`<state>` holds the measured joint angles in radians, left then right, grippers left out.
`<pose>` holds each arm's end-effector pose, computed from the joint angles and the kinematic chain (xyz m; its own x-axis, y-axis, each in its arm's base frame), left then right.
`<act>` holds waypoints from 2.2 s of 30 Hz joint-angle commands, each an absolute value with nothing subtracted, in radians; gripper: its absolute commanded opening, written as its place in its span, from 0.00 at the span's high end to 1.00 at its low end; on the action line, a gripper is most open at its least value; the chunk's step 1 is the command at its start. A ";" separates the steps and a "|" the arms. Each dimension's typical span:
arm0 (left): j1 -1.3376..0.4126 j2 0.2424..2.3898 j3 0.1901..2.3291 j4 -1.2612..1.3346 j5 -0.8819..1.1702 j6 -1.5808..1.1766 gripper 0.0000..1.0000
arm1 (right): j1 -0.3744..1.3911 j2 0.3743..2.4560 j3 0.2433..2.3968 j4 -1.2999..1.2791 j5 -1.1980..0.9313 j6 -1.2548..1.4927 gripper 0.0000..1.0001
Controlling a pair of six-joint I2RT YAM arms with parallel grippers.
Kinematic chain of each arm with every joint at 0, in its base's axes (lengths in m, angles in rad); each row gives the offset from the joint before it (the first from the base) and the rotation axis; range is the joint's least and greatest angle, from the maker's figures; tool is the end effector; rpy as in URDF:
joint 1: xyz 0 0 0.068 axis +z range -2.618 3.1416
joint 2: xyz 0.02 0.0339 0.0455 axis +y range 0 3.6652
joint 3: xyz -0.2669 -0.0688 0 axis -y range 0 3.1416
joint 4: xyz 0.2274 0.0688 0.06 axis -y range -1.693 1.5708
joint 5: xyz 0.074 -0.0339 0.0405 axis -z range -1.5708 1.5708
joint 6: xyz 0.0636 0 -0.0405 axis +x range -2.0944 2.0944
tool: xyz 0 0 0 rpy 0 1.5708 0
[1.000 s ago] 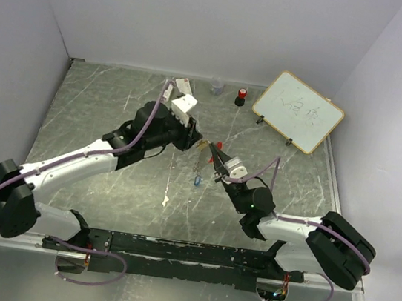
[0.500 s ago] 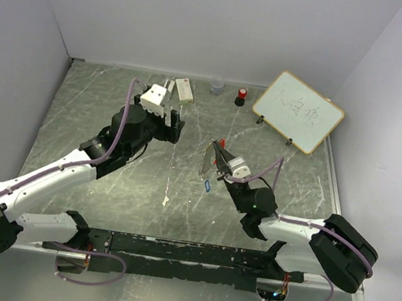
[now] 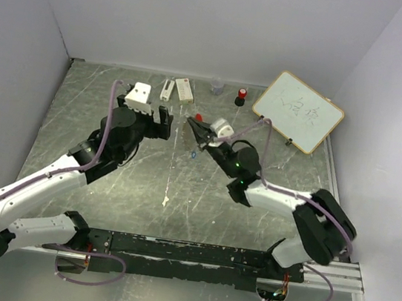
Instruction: Put the keys on the keyring
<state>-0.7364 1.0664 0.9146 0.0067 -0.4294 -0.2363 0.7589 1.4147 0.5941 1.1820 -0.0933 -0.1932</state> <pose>0.2069 -0.1519 0.3530 -0.1757 -0.1281 -0.9761 0.2719 0.9466 -0.1731 0.2179 0.2148 0.3003 0.3955 0.1116 -0.9117 -0.6852 0.6969 -0.2119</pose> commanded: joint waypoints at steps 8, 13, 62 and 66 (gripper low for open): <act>-0.633 0.842 0.839 -0.048 -0.526 -0.319 0.00 | 0.746 1.804 0.896 1.321 -0.329 0.035 1.00; -0.623 0.831 0.833 -0.063 -0.538 -0.308 0.00 | 0.725 1.857 0.845 1.386 -0.327 0.094 1.00; -0.613 0.982 0.811 0.039 -0.377 -0.342 0.00 | 0.518 1.828 0.832 0.728 0.001 0.314 0.87; -0.613 0.975 0.809 0.035 -0.375 -0.342 0.00 | 0.500 1.851 0.861 0.707 0.031 0.337 0.60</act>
